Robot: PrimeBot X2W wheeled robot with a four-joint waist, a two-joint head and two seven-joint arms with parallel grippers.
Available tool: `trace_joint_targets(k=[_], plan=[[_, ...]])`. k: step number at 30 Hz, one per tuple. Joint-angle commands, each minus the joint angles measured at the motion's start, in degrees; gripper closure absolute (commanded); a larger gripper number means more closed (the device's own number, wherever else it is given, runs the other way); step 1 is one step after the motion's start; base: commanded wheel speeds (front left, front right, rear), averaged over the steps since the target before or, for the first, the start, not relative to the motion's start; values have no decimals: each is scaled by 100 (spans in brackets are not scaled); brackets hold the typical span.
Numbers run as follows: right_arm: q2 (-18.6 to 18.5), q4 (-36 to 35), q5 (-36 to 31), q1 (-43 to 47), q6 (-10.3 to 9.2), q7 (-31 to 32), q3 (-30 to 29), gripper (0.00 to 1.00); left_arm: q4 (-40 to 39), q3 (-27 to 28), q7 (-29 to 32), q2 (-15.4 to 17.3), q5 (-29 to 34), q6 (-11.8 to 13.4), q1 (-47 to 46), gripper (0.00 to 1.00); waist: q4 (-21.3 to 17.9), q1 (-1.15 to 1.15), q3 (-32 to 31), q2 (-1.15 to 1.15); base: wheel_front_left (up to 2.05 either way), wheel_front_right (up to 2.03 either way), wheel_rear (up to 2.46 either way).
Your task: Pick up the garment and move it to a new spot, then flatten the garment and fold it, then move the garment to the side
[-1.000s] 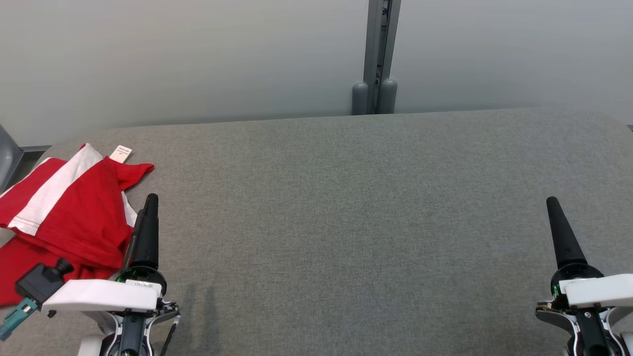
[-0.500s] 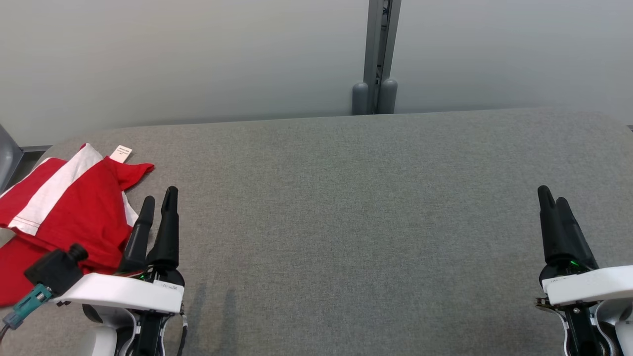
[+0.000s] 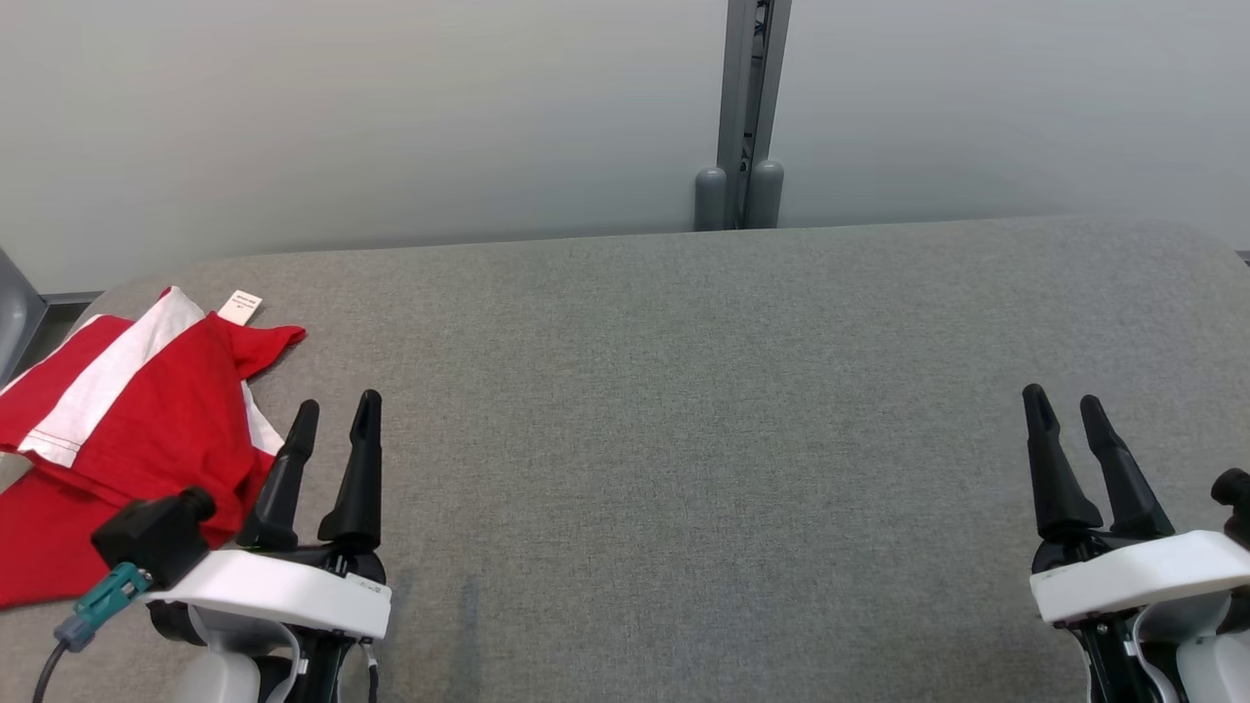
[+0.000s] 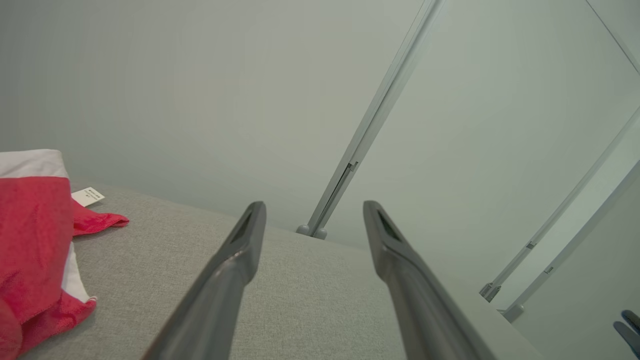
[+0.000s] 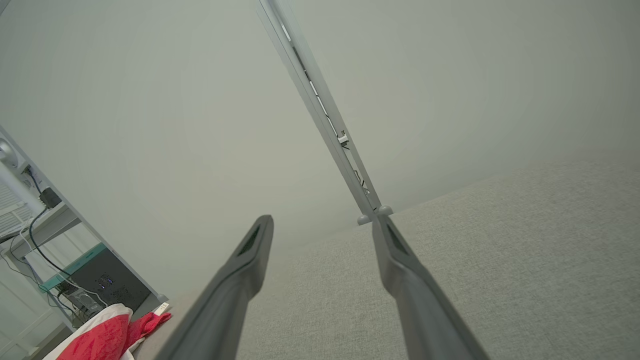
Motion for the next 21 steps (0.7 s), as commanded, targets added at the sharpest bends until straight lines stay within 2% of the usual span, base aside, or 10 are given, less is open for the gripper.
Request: trace_joint_targets(k=[1, 21], plan=[[-58, -40, -179, -70, 9, -57, 8, 0, -26, -12, -42, 45, 163, 33, -28, 0, 0, 0, -1, 0, 0, 0, 0], [48, 566, -1700, -39, 11, -360, -1, 0, 464, -168, -345, 100, 1425, 275, -49, 0, 13, 0, -28, 0, 0, 0, 0]])
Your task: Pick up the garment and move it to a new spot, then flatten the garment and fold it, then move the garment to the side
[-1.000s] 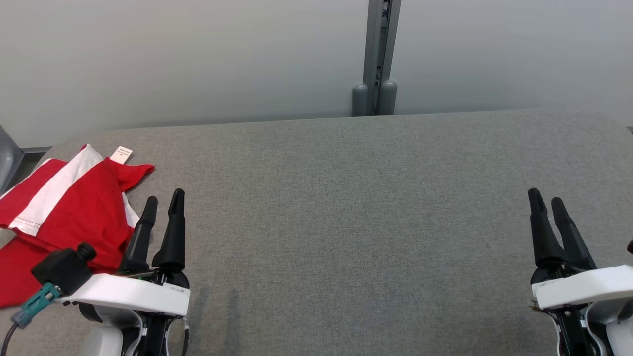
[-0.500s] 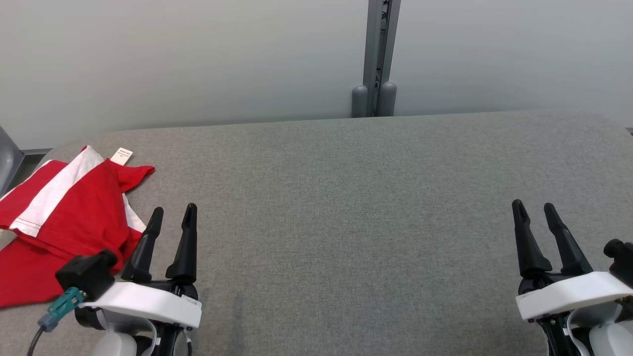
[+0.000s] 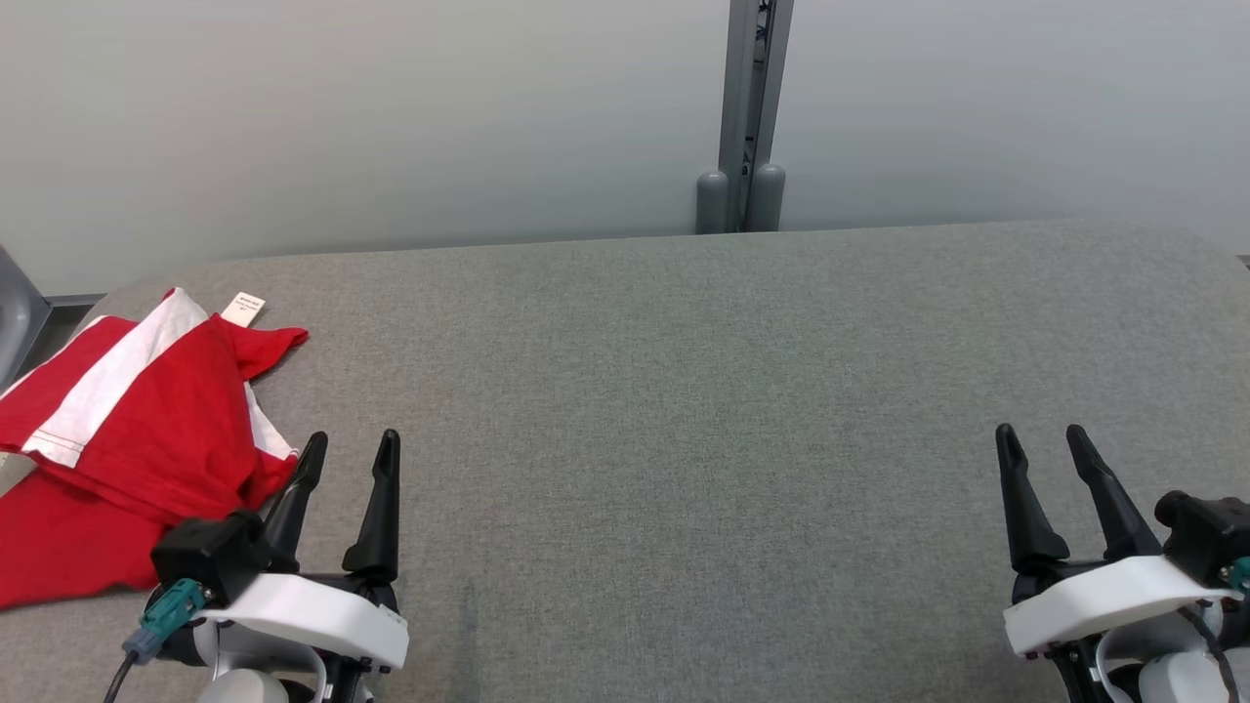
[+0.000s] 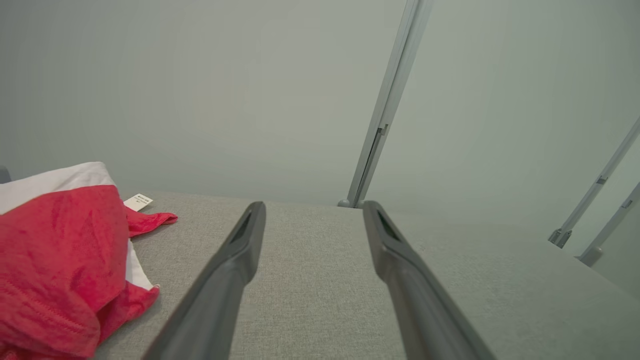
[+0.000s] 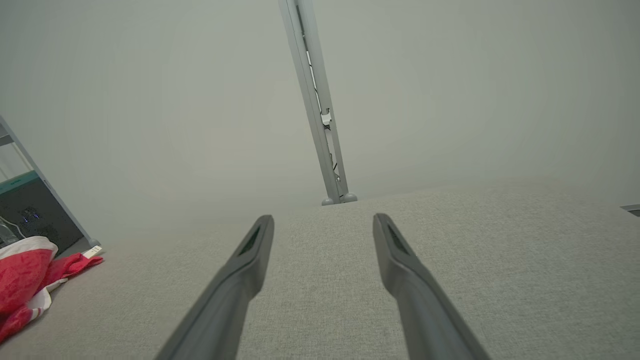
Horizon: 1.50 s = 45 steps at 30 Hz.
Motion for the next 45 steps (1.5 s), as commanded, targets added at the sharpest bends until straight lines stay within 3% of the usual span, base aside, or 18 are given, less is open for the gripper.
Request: trace_joint_targets(k=[1, 15, 45], plan=[[-24, -1, -141, -32, 10, -62, -28, 0, -15, -1, -54, 47, 128, 25, -93, 0, -4, 0, -1, 0, 0, 0, 0], [37, 231, -862, -48, 10, -241, -31, 0, 336, 8, -228, -16, 609, 14, -152, 0, -12, 0, 3, 0, 0, 0, 0], [138, 527, -1332, -82, 13, -561, 8, 0, 839, 57, -550, -151, 1345, -64, -231, 0, 27, 0, -22, 0, 0, 0, 0]])
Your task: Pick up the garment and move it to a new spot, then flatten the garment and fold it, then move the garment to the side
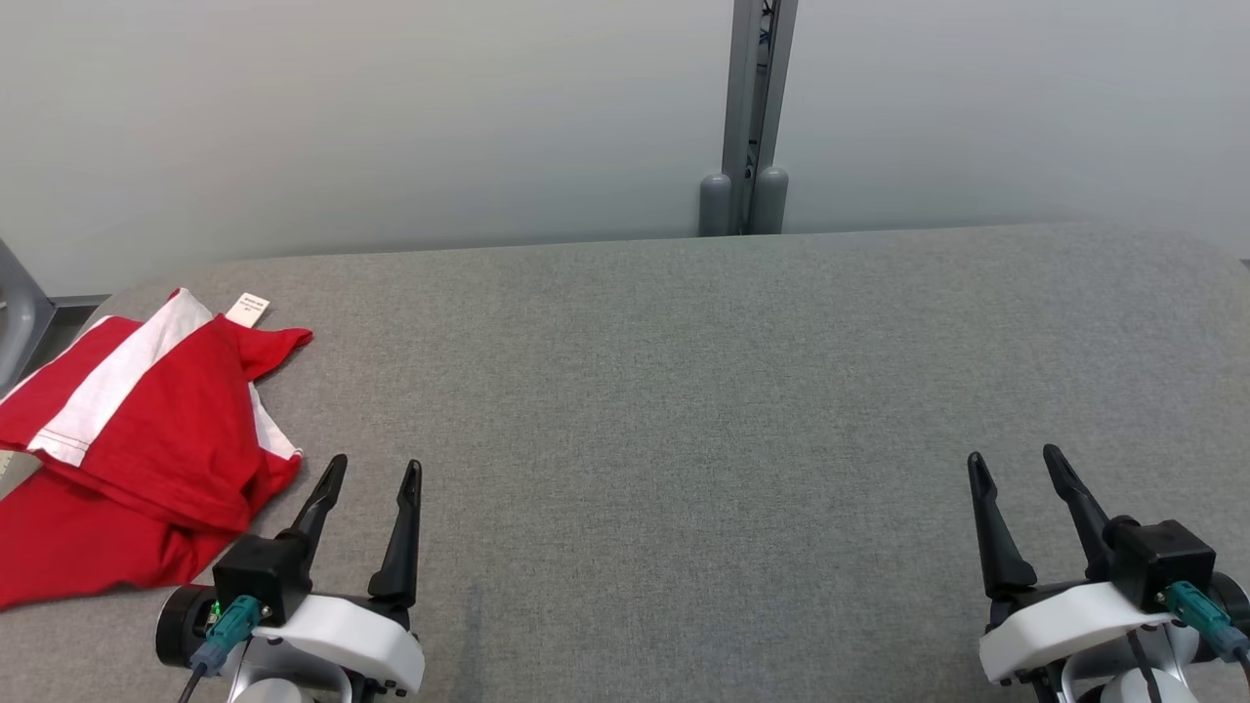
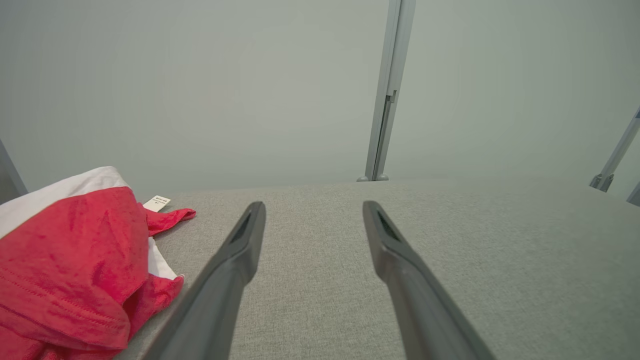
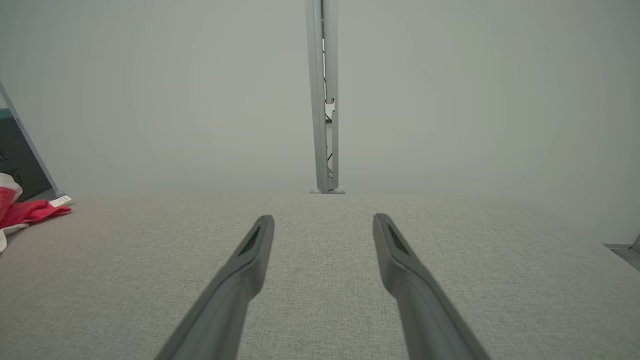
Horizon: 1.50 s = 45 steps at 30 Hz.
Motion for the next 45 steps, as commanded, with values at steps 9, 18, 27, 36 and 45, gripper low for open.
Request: trace_joint_targets(k=[9, 18, 27, 36, 45], plan=[[-38, 77, -1, -75, 11, -64, 52, 0, 148, 43, -44, -5, 35, -43, -121, 0, 5, 0, -16, 0, 0, 0, 0], [-65, 104, 22, -70, 12, -64, 68, 0, 231, 49, -44, -27, -2, -39, -148, 0, 25, 0, -15, 0, 0, 0, 0], [-54, -13, -43, -79, 12, -63, 94, 0, 241, 24, -44, -23, 15, -17, -229, 0, 285, 0, -3, 0, 0, 0, 0], [-29, -268, -8, -99, 12, -59, 201, 0, 191, 89, -43, 6, -14, 10, -292, 0, 1077, 0, 54, 0, 0, 0, 0], [7, -404, -26, -95, 12, -59, 468, 0, 86, 259, -44, 84, -42, 64, -272, 0, 1961, 0, 69, 0, 0, 0, 0]])
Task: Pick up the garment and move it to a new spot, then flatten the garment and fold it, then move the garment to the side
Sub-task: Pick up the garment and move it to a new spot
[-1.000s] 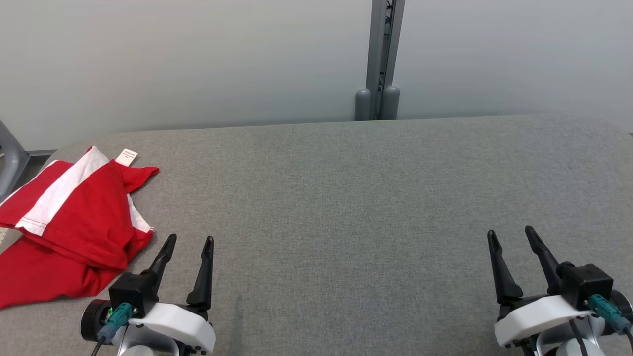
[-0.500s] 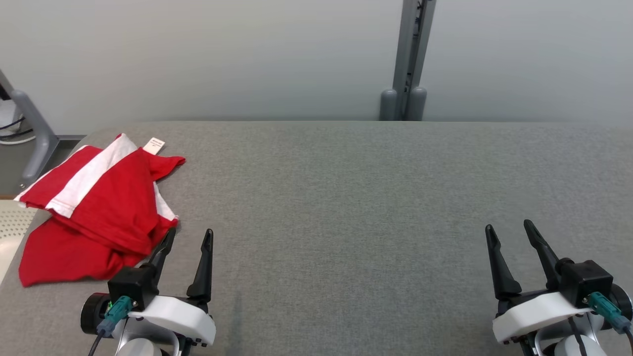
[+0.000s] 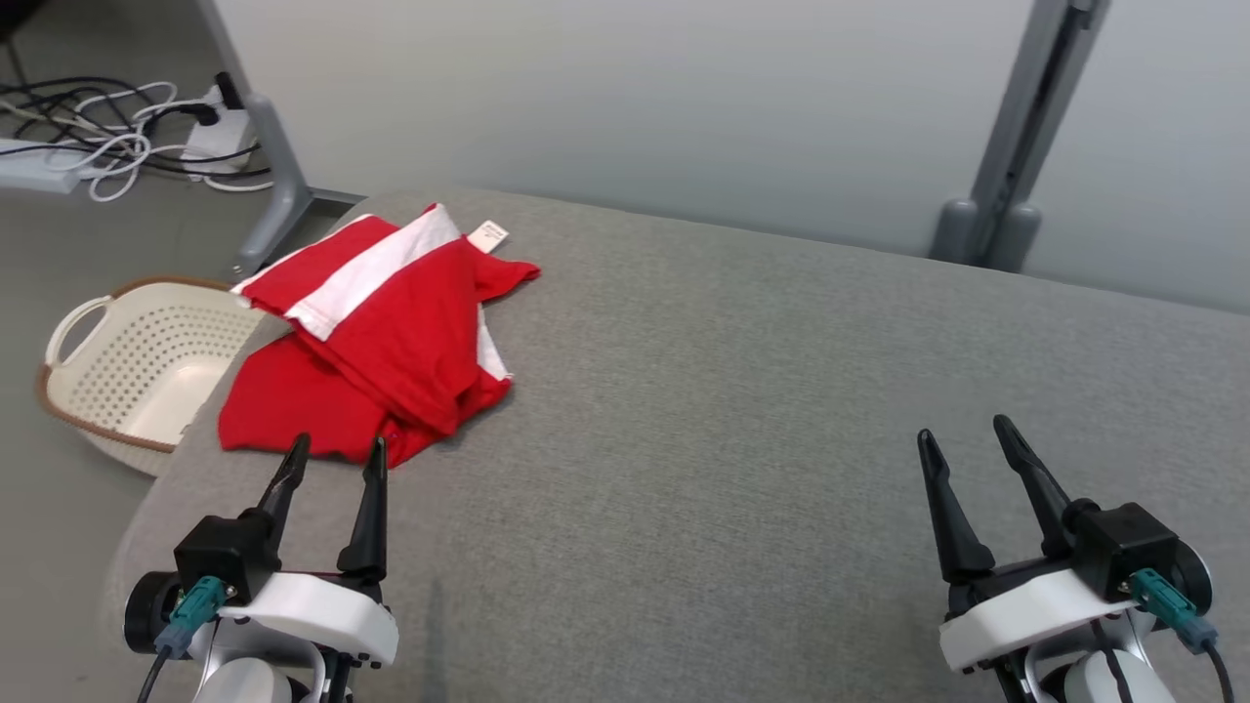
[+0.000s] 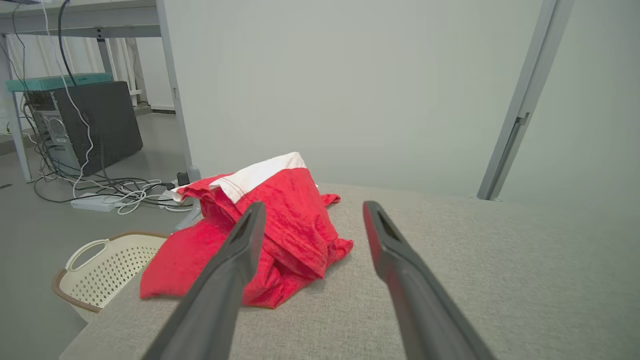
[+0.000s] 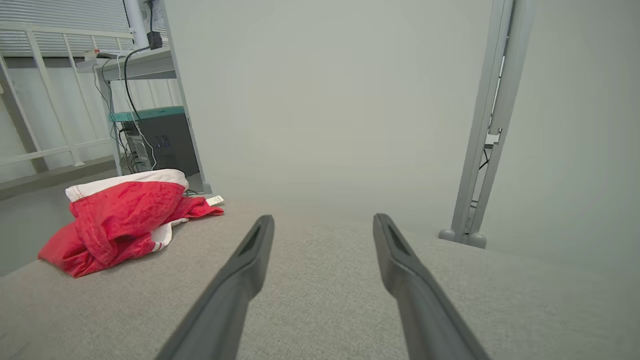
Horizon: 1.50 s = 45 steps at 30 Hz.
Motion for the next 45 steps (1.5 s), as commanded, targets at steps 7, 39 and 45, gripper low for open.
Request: trace_joint_targets(k=[7, 39, 45], plan=[[20, -8, -124, 31, 9, -31, 115, 0, -51, 108, -10, 58, -30, 23, 35, 0, 701, 0, 3, 0, 0, 0, 0], [47, -31, -274, -116, 7, -31, 172, 0, -33, 221, -10, 6, -112, 41, -280, 0, 795, 0, 253, 0, 0, 0, 0], [-123, -134, -278, -369, 6, 31, 290, 0, 63, 389, 61, -13, -391, 67, -878, 0, 349, 0, 879, 0, 0, 0, 0]])
